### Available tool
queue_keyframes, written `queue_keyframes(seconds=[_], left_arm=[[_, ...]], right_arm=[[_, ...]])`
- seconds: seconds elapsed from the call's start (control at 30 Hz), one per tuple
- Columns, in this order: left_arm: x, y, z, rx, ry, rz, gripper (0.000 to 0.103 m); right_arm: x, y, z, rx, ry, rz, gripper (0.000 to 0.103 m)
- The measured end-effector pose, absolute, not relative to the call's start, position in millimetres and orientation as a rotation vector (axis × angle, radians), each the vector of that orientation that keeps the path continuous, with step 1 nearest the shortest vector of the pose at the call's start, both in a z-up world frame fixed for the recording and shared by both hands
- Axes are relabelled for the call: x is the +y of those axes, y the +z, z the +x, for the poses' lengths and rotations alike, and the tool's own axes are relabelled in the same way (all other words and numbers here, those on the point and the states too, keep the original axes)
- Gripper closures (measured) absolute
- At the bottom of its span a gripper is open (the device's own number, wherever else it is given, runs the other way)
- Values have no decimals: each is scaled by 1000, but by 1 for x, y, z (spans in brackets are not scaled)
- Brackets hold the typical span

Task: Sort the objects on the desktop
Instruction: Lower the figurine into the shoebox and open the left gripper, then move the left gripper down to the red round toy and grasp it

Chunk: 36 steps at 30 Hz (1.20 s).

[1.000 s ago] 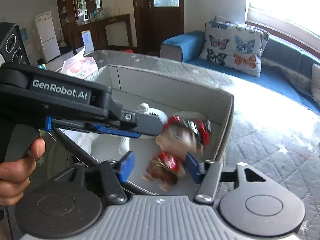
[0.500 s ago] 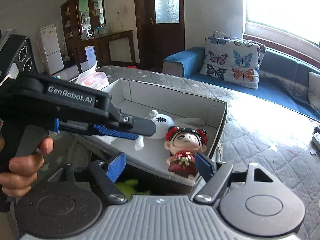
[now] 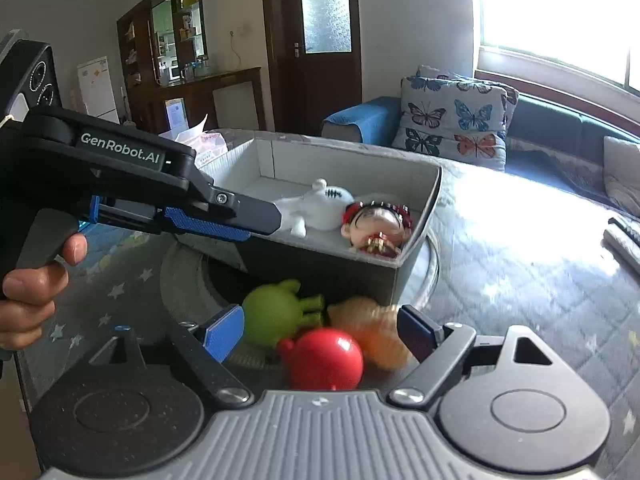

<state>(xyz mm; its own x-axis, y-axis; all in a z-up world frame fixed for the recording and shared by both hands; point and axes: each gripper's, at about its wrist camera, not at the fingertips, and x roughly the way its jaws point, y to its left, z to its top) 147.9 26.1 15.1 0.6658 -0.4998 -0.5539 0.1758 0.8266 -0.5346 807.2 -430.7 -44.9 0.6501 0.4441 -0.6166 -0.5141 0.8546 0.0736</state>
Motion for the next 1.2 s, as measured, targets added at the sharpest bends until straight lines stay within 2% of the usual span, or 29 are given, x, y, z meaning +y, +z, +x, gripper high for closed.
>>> queue_keyframes(seconds=[0.67,1.2], left_arm=[[-2,-9,112,823,-401,-366,66],[-16,-4,106,770,-430,-243,66]], right_arm=[[-444,-77,801,731,514,-36,16],[-447,-88,815,759,523,-15,17]])
